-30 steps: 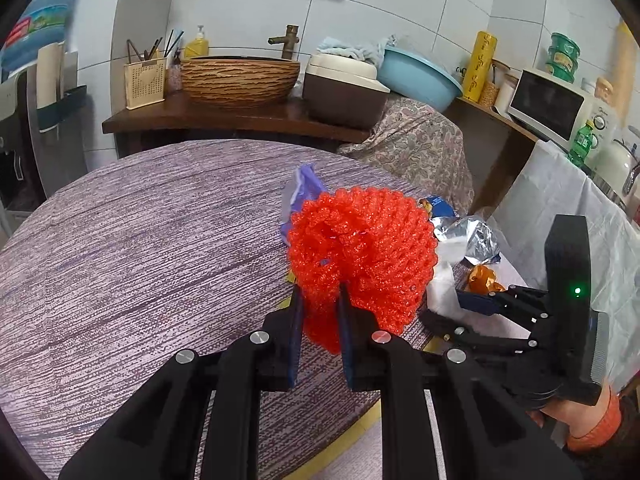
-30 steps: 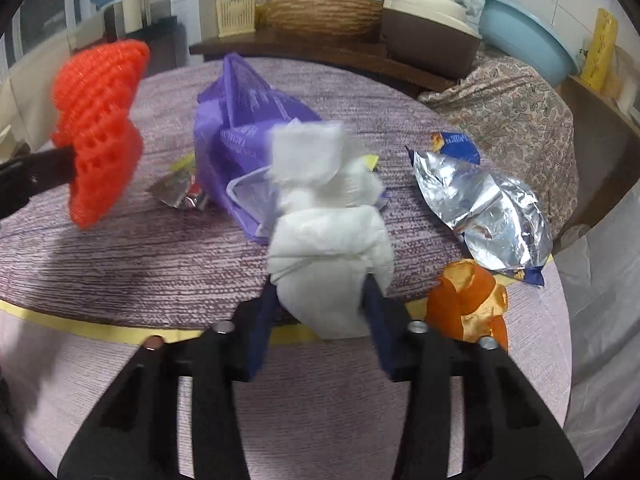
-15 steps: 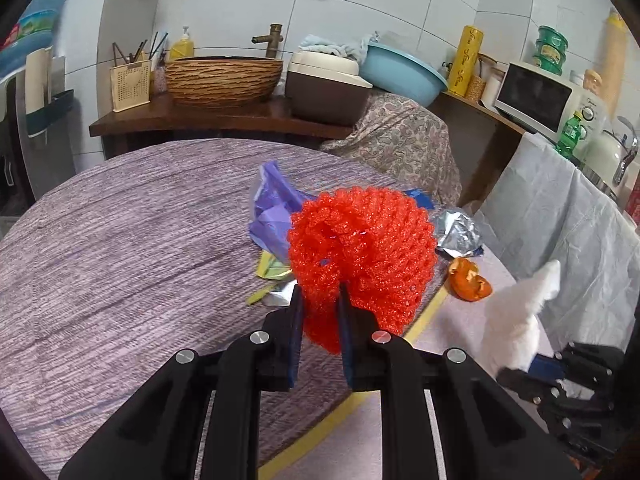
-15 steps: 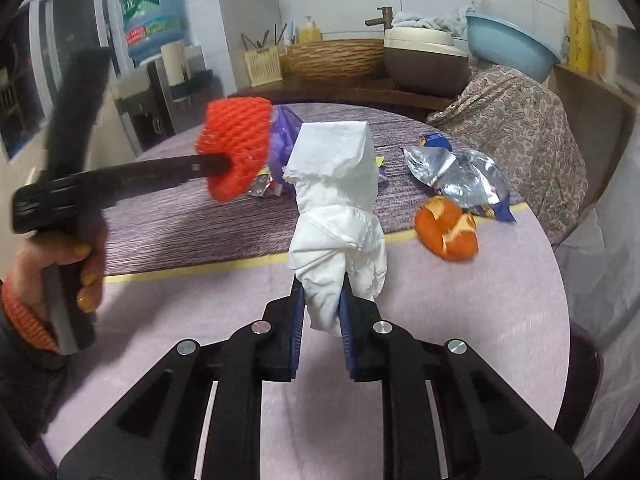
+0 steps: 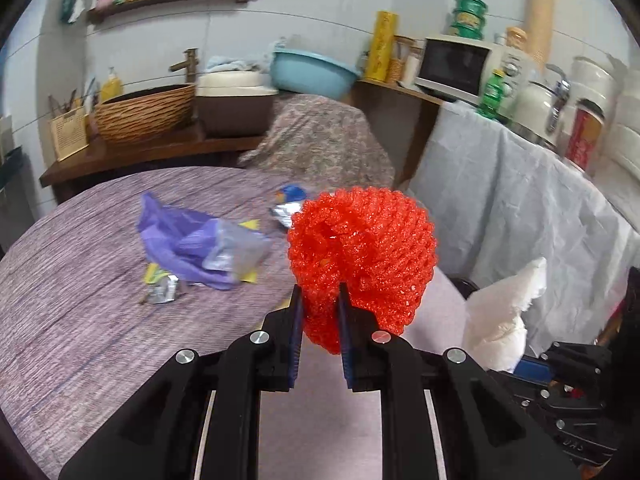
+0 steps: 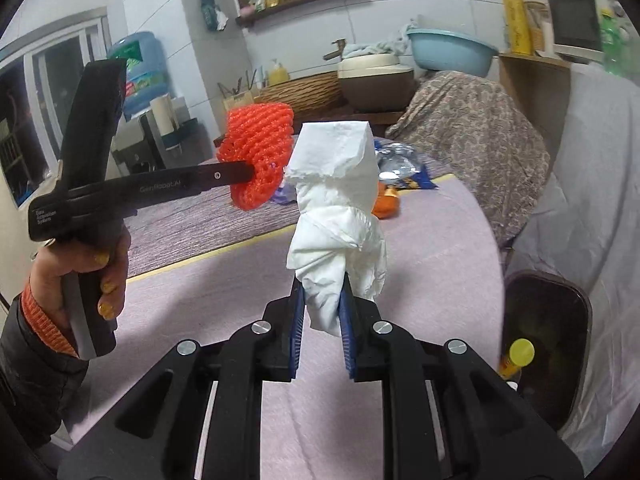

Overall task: Collect trash
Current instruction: 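Carry the orange net and tissue over the bin and release both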

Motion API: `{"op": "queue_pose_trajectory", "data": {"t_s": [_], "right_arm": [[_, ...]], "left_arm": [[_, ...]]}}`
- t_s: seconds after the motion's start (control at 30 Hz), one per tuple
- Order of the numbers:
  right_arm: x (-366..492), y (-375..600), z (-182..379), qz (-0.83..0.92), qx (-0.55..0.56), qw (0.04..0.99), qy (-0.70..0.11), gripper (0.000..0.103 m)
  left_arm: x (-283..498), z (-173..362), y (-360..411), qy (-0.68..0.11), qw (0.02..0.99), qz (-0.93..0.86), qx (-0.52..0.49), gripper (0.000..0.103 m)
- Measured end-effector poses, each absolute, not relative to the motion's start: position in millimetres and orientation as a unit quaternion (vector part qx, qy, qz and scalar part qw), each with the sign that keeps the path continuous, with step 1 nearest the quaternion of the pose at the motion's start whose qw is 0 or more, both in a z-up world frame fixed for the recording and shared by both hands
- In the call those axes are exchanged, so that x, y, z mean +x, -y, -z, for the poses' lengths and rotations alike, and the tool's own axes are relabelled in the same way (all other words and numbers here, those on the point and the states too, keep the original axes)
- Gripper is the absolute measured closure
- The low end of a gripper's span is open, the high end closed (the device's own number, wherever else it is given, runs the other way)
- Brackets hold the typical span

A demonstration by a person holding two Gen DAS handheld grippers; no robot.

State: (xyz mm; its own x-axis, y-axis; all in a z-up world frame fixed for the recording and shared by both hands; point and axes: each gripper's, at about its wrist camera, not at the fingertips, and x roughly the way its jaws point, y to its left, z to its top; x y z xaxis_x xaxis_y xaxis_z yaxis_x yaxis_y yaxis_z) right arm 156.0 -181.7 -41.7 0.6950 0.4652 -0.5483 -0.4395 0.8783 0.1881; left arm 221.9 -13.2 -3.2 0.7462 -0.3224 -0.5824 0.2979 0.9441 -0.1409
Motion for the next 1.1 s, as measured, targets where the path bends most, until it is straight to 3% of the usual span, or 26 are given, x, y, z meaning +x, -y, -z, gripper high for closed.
{"op": "queue_pose_trajectory", "data": {"t_s": [0.53, 1.0, 1.1], "right_arm": [[152, 329, 80, -0.116, 0.105, 0.936, -0.316, 0.086], [222, 372, 210, -0.050, 0.117, 0.898, -0.422, 0.085], [233, 374, 231, -0.042, 0.124, 0.890, -0.436, 0.077]], "left_arm": [[210, 15, 158, -0.331, 0.907, 0.259, 0.012, 0.087], [224, 47, 232, -0.370, 0.887, 0.275, 0.028, 0.086], [230, 54, 243, -0.380, 0.883, 0.274, 0.030, 0.086]]}}
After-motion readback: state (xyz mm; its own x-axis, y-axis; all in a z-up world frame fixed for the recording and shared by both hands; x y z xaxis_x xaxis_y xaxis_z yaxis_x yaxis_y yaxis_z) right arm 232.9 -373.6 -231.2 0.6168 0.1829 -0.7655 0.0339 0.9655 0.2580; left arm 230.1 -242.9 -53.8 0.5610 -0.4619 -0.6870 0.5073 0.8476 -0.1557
